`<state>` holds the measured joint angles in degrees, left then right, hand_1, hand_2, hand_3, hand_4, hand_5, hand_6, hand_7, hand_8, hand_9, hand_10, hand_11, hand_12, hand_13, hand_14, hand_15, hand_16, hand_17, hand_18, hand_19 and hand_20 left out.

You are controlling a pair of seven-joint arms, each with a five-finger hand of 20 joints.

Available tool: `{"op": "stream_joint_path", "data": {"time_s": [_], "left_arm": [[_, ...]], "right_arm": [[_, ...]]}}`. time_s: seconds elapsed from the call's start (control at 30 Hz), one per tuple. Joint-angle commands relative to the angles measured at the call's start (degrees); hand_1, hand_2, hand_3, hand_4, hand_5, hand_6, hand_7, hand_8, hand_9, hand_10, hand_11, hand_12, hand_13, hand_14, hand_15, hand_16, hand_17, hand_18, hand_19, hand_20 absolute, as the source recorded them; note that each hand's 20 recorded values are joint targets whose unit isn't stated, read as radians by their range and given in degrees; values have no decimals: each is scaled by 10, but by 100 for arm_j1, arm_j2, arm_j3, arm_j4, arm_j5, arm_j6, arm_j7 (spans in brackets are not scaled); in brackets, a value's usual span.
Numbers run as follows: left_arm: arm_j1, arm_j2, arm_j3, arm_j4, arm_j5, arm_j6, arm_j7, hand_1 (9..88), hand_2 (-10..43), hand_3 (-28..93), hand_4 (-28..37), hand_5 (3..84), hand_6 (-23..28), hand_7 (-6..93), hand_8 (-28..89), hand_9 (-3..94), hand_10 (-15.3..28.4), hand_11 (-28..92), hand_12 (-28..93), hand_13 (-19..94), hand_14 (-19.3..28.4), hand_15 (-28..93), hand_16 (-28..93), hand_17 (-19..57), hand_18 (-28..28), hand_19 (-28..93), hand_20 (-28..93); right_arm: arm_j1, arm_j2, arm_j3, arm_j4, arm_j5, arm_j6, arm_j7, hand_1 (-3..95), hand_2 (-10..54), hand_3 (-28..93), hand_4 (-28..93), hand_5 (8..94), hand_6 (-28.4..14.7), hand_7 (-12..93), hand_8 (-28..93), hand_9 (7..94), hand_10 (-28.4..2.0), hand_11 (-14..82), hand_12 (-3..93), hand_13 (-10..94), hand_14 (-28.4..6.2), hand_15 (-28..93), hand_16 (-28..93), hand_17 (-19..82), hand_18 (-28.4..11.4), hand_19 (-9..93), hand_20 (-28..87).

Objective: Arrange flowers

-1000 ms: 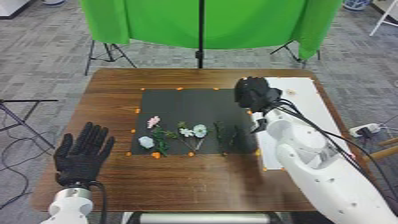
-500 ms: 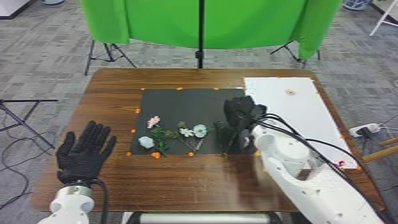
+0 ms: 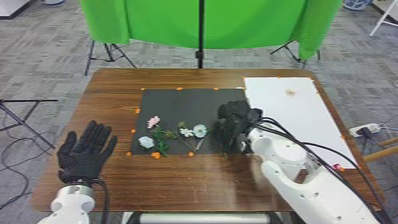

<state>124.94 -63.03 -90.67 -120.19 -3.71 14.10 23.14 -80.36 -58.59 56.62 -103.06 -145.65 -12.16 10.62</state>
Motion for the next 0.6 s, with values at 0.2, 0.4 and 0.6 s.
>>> {"op": "stream_joint_path", "data": {"time_s": [0.2, 0.4, 0.6], "left_arm": [[34, -50, 62, 34, -37, -40, 18, 272, 143, 778, -283, 494, 109, 177, -103, 400, 160, 261, 112, 301, 159, 400, -76, -82, 142, 362, 128], [-95, 42, 105, 47, -12, -107, 90, 272, 143, 778, -283, 493, 109, 177, -103, 399, 161, 259, 111, 301, 159, 400, -76, -82, 142, 361, 127], [-218, 227, 156, 61, -12, -186, 107, 272, 143, 776, -283, 493, 109, 176, -103, 398, 160, 257, 111, 300, 160, 401, -76, -83, 143, 362, 128]], "right_arm": [[365, 118, 482, 162, 45, 730, 441, 417, -95, 840, -283, 529, -24, 170, -141, 528, -155, 132, 145, 515, -132, 527, 163, 290, -225, 882, 416], [1184, 186, 879, 1353, 203, 995, 923, 377, -95, 857, -283, 464, -35, 170, -140, 423, -163, 104, 128, 366, -159, 341, 108, 232, -219, 777, 345], [1455, 285, 1339, 1959, 373, -77, 1012, 414, -95, 859, -283, 429, -24, 166, -142, 349, -124, 82, 103, 283, -153, 183, 132, 177, -208, 689, 299]]}}
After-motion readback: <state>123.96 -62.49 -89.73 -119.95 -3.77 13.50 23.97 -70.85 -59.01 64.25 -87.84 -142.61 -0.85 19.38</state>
